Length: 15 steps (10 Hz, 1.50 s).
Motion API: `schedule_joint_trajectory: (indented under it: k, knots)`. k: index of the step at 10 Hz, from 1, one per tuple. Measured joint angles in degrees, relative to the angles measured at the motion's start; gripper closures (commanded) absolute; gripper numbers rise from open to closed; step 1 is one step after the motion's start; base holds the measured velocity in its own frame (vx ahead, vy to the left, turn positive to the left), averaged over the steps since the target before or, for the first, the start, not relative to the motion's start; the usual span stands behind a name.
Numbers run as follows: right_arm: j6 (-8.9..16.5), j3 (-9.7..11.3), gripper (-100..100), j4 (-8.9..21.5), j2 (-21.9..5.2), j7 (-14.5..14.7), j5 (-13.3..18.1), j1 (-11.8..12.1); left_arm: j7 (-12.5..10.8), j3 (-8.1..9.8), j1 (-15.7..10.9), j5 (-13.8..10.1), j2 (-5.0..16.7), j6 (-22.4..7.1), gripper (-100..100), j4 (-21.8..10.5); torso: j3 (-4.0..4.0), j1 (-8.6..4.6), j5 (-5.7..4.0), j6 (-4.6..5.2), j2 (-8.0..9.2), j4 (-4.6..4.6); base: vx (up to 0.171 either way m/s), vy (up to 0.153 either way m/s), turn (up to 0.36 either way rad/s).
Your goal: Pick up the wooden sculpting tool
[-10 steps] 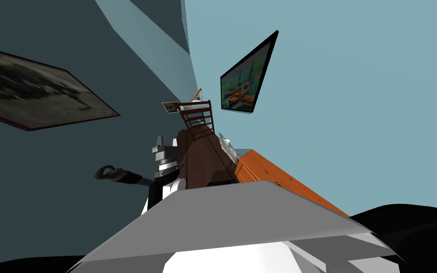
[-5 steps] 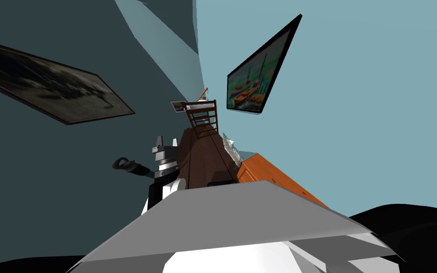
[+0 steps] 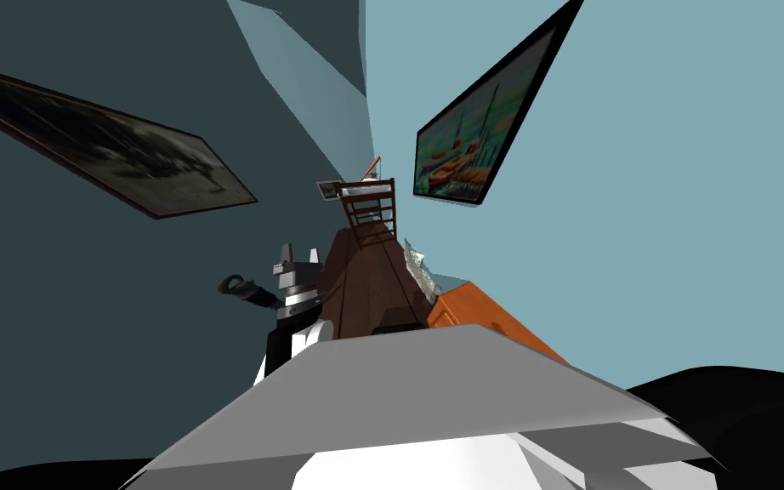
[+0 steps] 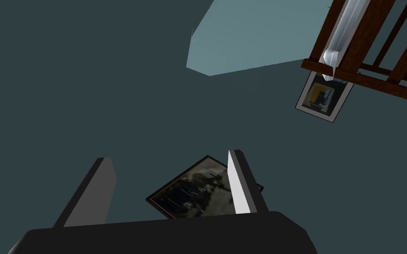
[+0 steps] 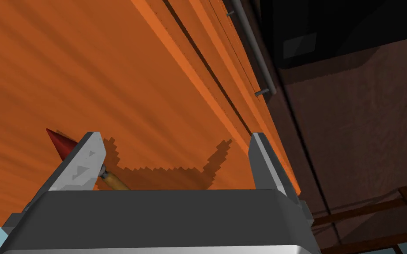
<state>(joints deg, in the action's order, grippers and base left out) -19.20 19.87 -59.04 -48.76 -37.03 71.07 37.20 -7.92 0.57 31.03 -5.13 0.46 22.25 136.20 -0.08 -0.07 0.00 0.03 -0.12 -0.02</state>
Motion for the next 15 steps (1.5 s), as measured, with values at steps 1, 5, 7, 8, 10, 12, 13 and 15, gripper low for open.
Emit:
schedule_joint_trajectory:
  k: [1,5,7,8,10,12,13,15]
  knots:
    - [0.4,0.8,-100,1.4,-0.2,-0.4,1.9,-0.5,0.0,0.00,0.0,0.0,0.0,0.0,0,0.0,-0.02,-0.04,-0.01,-0.02,-0.03,0.00,0.062,-0.084,0.249]
    - [1.6,2.8,-100,5.3,-0.8,-1.1,8.1,-1.3,0.0,0.00,0.0,0.0,0.0,0.0,0,0.0,-0.01,-0.11,-0.03,0.01,-0.02,-0.01,0.046,-0.080,0.191]
    - [1.8,4.0,-100,6.7,-0.6,-1.4,10.3,-2.1,0.0,0.01,0.0,0.0,0.0,0.0,0,0.0,0.02,-0.06,-0.03,0.03,0.03,0.01,0.020,-0.049,0.082]
    - [1.9,4.0,0,6.8,-0.6,-1.5,10.5,-2.2,0.0,0.00,0.0,0.0,0.0,0.0,0,0.0,0.04,0.07,0.00,0.06,0.08,0.01,0.003,-0.007,-0.002]
    - [2.3,4.6,-100,7.4,0.1,-1.4,10.3,-2.6,0.0,0.00,0.0,0.0,0.0,0.0,0,0.0,0.08,0.12,0.01,0.04,0.14,0.03,-0.001,-0.040,0.057]
    - [3.4,5.0,-100,9.5,2.5,0.6,9.1,-3.3,0.0,0.00,0.0,0.0,0.0,0.0,0,0.0,0.09,0.00,-0.02,0.05,0.17,0.03,-0.005,-0.061,0.063]
    - [3.8,5.0,-100,10.6,3.4,1.6,8.4,-3.7,0.0,0.01,0.0,0.0,0.0,0.0,0,0.0,0.10,0.00,-0.01,0.06,0.17,0.03,-0.007,-0.044,0.037]
    - [4.5,5.6,-100,11.8,4.7,2.3,7.8,-4.5,0.0,0.00,0.0,0.0,0.0,0.0,0,0.0,0.11,0.02,-0.06,0.06,0.18,0.05,-0.004,-0.018,0.010]
